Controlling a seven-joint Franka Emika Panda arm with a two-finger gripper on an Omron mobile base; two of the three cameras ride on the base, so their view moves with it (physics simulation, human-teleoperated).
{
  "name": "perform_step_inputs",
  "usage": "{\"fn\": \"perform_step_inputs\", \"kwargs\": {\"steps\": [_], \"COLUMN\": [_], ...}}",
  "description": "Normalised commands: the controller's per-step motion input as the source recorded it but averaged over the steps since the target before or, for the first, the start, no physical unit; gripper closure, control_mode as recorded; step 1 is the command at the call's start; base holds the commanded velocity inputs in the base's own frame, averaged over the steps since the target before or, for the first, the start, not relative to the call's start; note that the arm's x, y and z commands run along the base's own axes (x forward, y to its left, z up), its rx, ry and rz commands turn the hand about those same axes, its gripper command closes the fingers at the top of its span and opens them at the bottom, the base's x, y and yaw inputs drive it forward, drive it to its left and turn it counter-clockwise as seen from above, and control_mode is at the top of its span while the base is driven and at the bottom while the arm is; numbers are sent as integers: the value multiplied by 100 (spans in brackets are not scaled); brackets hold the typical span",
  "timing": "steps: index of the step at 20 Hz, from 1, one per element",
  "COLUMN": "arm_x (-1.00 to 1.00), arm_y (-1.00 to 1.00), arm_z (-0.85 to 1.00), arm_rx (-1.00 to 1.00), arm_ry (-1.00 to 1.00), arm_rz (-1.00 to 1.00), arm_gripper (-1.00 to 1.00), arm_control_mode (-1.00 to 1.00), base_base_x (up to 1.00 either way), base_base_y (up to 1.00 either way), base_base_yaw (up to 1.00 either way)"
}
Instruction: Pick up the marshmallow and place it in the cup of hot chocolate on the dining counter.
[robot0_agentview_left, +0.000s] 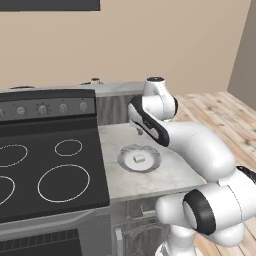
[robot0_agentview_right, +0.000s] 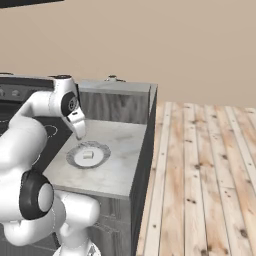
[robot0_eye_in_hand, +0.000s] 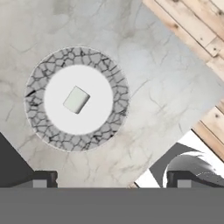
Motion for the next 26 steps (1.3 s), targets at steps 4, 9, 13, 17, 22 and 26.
{"fn": "perform_step_inputs", "kwargs": {"steps": [4, 9, 13, 17, 22, 26], "arm_x": [36, 24, 19, 22, 25, 20], "arm_y": [0, 5, 0, 0, 0, 0], "arm_z": [-40, -38, -39, -35, -44, -34], "arm_rx": [0, 0, 0, 0, 0, 0], "arm_ry": [0, 0, 0, 2, 0, 3], "arm_rz": [-28, -20, -14, -9, -8, -5], "arm_gripper": [-100, -100, -100, -100, -100, -100], "arm_control_mode": [-100, -100, -100, -100, -100, -100], "base_base_x": [0, 0, 0, 0, 0, 0], "base_base_y": [0, 0, 0, 0, 0, 0], "base_base_yaw": [0, 0, 0, 0, 0, 0]}}
